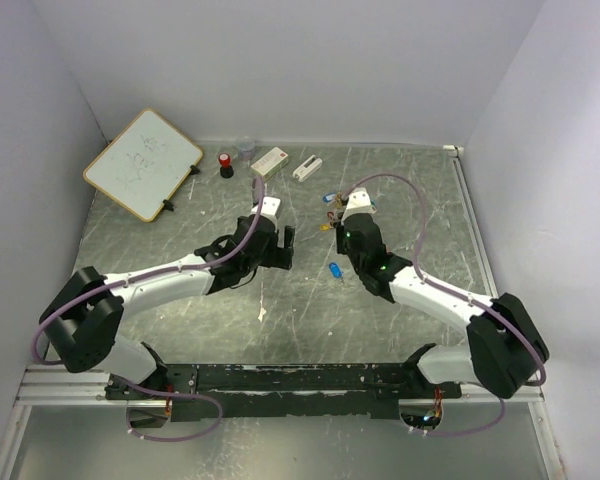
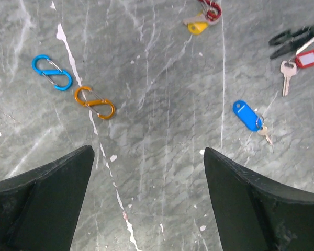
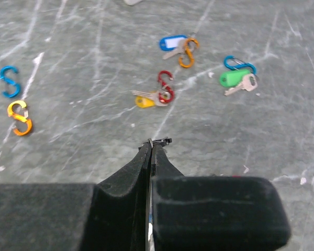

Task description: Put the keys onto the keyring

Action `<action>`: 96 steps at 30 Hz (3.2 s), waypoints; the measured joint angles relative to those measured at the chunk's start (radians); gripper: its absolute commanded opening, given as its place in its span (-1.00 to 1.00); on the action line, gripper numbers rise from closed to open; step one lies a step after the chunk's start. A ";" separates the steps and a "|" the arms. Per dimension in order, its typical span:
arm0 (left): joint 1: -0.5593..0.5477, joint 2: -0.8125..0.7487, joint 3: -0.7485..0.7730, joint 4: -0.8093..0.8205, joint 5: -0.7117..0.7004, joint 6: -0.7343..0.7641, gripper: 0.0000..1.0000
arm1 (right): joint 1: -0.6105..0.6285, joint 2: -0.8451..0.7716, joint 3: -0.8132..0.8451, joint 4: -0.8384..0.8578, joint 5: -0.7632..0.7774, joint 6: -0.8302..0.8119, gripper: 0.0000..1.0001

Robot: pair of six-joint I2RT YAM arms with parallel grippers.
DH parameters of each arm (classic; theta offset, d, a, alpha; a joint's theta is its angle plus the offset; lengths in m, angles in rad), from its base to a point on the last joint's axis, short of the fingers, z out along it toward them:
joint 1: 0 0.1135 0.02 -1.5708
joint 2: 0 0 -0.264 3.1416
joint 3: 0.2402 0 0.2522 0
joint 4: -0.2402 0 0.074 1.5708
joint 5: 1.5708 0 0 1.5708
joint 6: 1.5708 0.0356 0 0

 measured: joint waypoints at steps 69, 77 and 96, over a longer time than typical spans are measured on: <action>0.000 -0.044 -0.045 0.016 -0.006 -0.018 0.85 | -0.356 0.309 0.066 -0.168 -0.201 0.183 -0.03; 0.000 -0.041 -0.045 0.016 -0.007 -0.018 0.85 | -0.366 0.322 0.066 -0.168 -0.223 0.187 -0.17; 0.000 -0.038 -0.045 0.016 -0.010 -0.018 0.85 | -0.368 0.315 0.066 -0.171 -0.241 0.203 -0.51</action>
